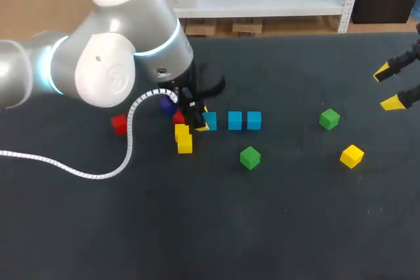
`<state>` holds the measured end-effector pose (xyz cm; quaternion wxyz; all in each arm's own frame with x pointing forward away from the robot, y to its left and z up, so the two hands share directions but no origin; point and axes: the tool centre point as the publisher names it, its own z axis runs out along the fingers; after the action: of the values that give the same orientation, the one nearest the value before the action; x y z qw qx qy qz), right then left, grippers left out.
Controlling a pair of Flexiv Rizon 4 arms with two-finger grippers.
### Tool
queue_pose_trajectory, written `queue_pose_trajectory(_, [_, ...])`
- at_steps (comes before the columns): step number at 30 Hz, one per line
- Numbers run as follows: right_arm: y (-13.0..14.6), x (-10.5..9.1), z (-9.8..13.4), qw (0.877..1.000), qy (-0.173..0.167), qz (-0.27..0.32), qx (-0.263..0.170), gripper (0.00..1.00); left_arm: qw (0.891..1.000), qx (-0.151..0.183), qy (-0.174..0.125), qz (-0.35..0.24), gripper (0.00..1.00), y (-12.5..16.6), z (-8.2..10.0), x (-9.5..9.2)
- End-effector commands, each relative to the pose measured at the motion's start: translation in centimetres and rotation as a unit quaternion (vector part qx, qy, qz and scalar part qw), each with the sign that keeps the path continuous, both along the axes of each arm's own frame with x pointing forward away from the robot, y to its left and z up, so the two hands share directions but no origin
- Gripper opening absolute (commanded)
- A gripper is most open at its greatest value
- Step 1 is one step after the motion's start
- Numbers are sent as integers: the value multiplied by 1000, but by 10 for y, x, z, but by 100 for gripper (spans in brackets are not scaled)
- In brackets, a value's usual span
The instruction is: Place the blue cubes, place green cubes on the blue cubes, place the yellow cubes on the green cubes, then place the red cubes on the yellow cubes, and place purple cube on the red cubes.
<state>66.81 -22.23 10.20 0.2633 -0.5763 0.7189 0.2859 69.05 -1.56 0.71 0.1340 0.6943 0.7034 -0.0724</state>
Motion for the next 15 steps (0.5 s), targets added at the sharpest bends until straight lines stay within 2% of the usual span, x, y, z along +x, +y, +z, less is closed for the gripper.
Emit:
queue_pose_trajectory(1, [0,0,0,1000,-1,0,1,100,1000,2,6,-3,0,-5,-3,13])
queue_pose_trajectory(15, [0,0,0,1000,-1,0,1,100,1000,6,13,-12,0,-10,-12,19])
